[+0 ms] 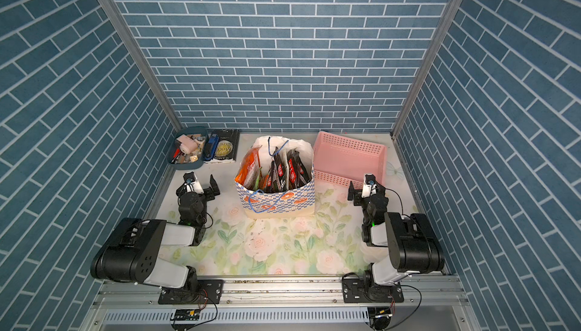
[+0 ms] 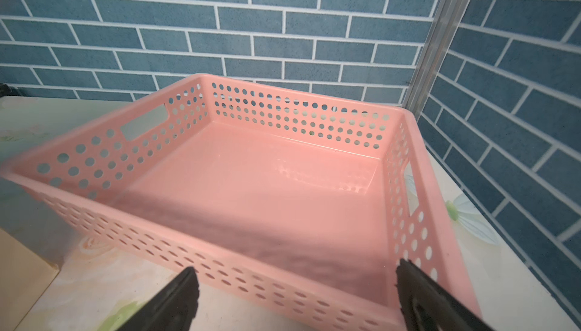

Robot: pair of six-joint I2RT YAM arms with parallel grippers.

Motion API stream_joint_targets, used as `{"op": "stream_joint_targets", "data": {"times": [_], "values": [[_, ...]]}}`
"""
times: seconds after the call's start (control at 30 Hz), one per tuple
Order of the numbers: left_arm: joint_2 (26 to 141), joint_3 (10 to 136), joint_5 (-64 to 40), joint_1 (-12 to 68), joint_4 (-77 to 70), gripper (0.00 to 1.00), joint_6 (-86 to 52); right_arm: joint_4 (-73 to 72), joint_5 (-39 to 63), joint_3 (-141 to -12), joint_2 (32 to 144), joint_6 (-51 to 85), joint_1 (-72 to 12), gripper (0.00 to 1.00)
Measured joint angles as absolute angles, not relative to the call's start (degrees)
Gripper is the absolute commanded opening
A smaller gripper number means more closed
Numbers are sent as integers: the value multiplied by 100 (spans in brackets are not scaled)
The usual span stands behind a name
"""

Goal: Place the condiment packets inside the bag
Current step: Reset both arms

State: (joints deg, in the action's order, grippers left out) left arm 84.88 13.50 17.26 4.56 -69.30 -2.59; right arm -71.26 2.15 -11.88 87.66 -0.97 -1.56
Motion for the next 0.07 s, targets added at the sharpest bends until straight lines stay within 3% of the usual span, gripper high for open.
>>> {"op": "stream_joint_targets", "data": {"times": [0.07], "values": [[8512, 1350, 1485, 392, -6947, 100, -235, -7129, 202, -1190, 8766, -97, -156, 100]]}}
